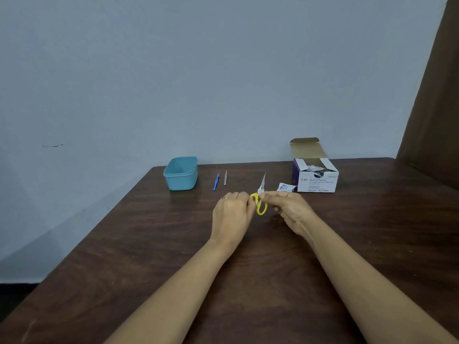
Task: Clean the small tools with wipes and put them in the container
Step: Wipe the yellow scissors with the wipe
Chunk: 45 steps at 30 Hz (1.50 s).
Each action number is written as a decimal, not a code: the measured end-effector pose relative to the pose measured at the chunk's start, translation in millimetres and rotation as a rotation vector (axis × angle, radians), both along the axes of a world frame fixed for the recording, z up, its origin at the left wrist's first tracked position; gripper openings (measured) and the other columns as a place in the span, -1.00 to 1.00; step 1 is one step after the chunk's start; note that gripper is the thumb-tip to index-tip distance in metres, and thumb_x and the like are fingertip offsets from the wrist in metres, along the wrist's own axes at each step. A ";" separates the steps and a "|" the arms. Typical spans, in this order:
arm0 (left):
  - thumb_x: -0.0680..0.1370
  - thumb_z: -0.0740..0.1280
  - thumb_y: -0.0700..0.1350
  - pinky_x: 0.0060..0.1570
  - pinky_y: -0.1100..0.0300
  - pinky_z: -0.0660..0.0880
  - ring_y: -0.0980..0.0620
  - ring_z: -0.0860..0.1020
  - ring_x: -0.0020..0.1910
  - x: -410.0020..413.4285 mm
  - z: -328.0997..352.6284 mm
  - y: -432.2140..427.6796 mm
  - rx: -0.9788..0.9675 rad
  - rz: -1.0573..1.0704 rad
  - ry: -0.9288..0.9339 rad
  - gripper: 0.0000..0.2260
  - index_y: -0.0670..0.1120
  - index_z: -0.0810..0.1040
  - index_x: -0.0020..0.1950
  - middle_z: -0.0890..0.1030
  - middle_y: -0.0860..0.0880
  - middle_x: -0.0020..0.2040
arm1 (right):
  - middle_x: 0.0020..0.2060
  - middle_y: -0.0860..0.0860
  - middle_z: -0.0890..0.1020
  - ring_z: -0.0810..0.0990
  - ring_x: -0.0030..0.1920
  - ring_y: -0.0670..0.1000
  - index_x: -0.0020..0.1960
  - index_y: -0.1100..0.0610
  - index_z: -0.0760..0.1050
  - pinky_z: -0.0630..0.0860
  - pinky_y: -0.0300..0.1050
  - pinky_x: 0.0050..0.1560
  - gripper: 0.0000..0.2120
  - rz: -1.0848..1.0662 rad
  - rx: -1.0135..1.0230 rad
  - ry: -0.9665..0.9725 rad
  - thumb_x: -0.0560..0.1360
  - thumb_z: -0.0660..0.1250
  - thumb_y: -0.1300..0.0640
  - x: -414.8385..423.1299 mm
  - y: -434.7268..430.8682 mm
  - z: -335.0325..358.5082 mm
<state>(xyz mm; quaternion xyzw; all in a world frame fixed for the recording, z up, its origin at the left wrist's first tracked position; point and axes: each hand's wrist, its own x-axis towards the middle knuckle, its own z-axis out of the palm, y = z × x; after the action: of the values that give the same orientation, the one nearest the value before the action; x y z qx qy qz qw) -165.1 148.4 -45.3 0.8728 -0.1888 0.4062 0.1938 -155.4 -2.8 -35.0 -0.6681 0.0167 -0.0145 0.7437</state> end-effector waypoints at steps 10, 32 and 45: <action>0.55 0.31 -0.14 -0.41 0.17 0.24 0.00 0.37 -0.39 5.0 -3.4 3.3 -0.180 0.038 0.133 -0.75 -0.15 0.47 -0.33 0.46 -0.06 -0.41 | -0.33 -0.05 0.60 0.41 -0.26 -0.11 -0.29 0.12 0.69 0.33 -0.26 -0.20 -0.87 0.019 -0.023 0.030 0.37 0.51 0.07 2.5 -3.7 -4.1; 0.59 0.21 -0.11 -0.43 0.08 0.29 0.07 0.34 -0.48 2.1 0.3 6.5 -0.571 -0.020 0.386 -0.64 -0.13 0.44 -0.41 0.39 -0.01 -0.50 | -0.19 -0.01 0.69 0.61 -0.19 -0.22 -0.15 0.16 0.66 0.45 -0.37 -0.12 -0.97 0.005 0.025 -0.228 0.40 0.47 0.21 -7.6 23.5 -9.4; 0.59 0.21 -0.08 -0.39 0.09 0.39 0.07 0.44 -0.43 -1.1 4.5 6.8 -0.623 0.003 0.453 -0.66 -0.14 0.58 -0.34 0.52 -0.06 -0.44 | -0.24 -0.11 0.55 0.48 -0.32 -0.19 -0.22 0.05 0.68 0.37 -0.40 -0.28 -0.89 -0.279 -0.456 -0.561 0.32 0.56 0.21 -10.6 30.9 -11.9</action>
<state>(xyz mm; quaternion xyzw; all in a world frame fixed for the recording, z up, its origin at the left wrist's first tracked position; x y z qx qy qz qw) -166.1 155.2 -40.8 0.8400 -0.0075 0.2414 0.4859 -166.0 28.1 -46.9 -0.7778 -0.1002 -0.3010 0.5426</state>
